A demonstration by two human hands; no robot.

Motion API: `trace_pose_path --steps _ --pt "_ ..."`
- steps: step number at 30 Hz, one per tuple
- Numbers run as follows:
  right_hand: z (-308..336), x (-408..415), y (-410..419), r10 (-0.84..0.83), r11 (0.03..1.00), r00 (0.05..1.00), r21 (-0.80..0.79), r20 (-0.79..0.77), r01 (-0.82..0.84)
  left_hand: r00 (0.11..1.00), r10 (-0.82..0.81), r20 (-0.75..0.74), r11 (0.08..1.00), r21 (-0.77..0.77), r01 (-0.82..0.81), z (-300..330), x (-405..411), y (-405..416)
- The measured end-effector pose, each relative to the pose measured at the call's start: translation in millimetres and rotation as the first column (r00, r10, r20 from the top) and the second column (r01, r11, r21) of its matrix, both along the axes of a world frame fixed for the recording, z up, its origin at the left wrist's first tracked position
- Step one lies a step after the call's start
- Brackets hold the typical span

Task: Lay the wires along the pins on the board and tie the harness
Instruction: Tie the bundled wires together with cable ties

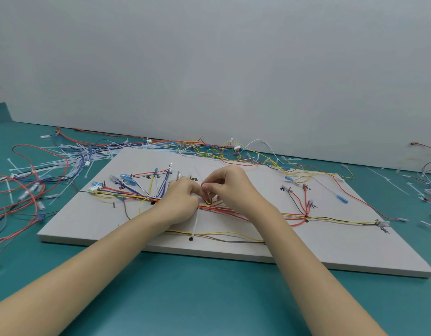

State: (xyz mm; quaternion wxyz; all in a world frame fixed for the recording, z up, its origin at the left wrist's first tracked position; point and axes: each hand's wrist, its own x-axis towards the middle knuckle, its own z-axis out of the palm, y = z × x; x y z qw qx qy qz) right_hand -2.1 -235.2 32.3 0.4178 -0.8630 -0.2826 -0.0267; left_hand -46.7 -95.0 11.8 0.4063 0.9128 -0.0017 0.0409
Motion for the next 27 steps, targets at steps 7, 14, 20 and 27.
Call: trace_pose_path --steps 7,14,20,27 --pt "-2 6 4 -0.008 0.996 0.998 -0.084 0.065 0.013 0.989 0.096 -0.111 0.989 -0.098 -0.107 8 2 -5" --pt "-3 5 -5 0.007 1.0 0.998 -0.028 -0.06 -0.008 0.974 0.035 -0.225 0.993 -0.102 -0.06 16 6 2" --pt "-1 1 -9 0.019 1.0 0.996 0.016 -0.087 -0.017 0.959 -0.019 -0.283 0.995 -0.104 -0.011 19 10 6" --pt "-2 2 -3 0.017 1.0 1.0 -0.026 -0.017 -0.018 0.963 0.024 -0.268 0.998 -0.044 -0.038 24 15 1"
